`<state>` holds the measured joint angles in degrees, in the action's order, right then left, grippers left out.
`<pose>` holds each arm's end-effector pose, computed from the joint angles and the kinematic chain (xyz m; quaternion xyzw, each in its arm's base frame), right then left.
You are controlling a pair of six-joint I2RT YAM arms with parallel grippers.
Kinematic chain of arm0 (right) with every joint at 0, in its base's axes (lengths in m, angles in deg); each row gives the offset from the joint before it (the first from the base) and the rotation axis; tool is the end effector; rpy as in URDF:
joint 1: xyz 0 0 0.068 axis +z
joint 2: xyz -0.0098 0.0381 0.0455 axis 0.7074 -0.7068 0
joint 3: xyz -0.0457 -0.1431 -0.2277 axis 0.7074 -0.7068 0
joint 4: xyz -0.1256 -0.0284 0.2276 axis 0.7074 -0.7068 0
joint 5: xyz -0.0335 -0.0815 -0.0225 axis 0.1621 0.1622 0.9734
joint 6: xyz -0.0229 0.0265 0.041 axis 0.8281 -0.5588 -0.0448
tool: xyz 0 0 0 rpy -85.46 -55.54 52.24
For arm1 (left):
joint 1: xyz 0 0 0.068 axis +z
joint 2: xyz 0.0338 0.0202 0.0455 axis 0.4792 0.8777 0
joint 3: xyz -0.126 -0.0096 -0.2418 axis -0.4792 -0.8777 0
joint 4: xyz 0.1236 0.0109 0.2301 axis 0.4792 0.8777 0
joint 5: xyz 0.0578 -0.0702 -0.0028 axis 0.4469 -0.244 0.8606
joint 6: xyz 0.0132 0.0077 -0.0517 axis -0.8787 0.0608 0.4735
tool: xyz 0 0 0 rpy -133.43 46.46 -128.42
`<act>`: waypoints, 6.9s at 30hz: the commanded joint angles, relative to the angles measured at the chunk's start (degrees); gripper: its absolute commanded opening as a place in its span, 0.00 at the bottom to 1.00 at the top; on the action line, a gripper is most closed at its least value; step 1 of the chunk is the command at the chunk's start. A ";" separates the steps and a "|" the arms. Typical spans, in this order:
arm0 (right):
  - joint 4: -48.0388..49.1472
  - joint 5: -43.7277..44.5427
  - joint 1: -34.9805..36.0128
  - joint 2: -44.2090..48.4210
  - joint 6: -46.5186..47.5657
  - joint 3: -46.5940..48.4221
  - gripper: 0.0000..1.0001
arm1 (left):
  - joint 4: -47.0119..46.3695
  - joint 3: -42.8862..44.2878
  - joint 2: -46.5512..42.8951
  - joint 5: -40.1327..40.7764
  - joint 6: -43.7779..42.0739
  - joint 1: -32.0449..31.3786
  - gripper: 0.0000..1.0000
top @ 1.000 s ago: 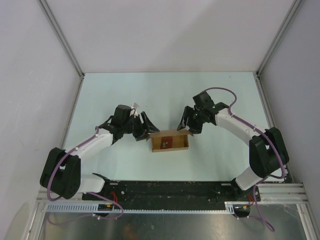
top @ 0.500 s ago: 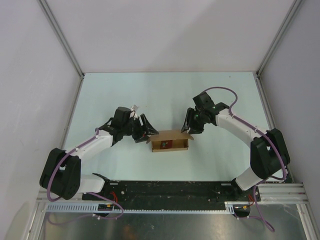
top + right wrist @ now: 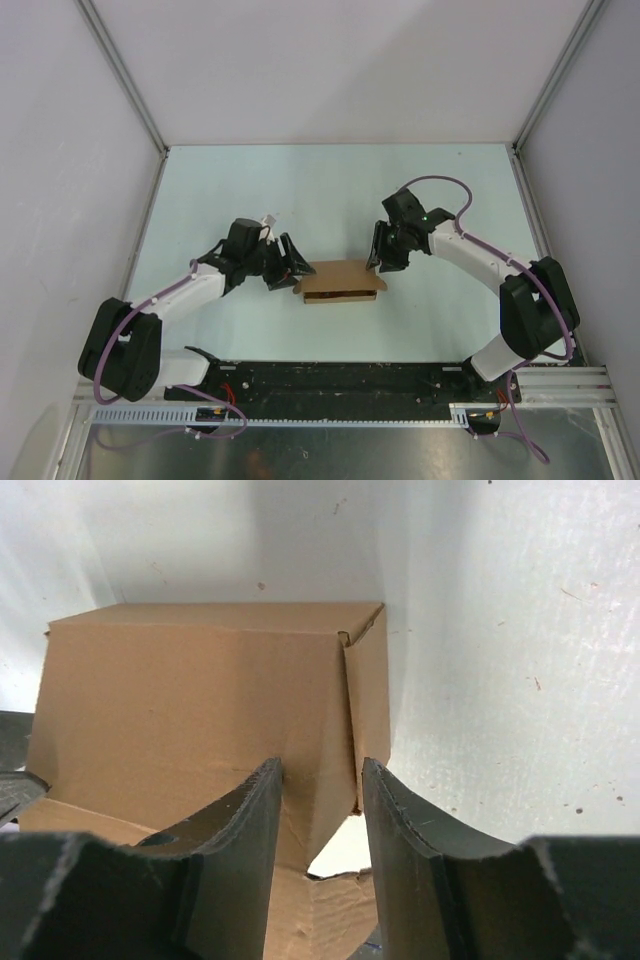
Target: Fold the paper box
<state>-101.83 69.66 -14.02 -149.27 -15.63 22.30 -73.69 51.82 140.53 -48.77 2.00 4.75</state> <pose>0.2688 0.1681 0.2312 0.0315 0.9670 0.1983 0.1566 0.2261 -0.1179 0.1940 -0.1081 0.8979 -0.3930 0.1663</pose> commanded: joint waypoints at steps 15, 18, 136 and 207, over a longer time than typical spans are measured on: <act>1.64 2.40 2.57 1.69 2.45 -3.93 0.49 | -1.26 -2.69 -1.27 1.36 -4.06 -0.55 0.66; 2.25 2.49 2.92 2.22 2.63 -4.63 0.49 | -1.35 -3.04 -1.44 2.59 -4.85 -0.82 0.65; 18.78 4.33 5.65 23.57 12.91 -23.18 0.75 | -4.60 8.37 -0.32 27.99 -28.83 -16.20 0.50; 29.06 -1.29 5.91 18.21 8.87 -29.51 0.59 | -3.63 10.84 12.36 30.19 -30.78 -21.38 0.44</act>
<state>-72.21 67.74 -6.41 -133.97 -7.48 -7.26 -77.37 62.05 152.60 -18.72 -27.96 -16.25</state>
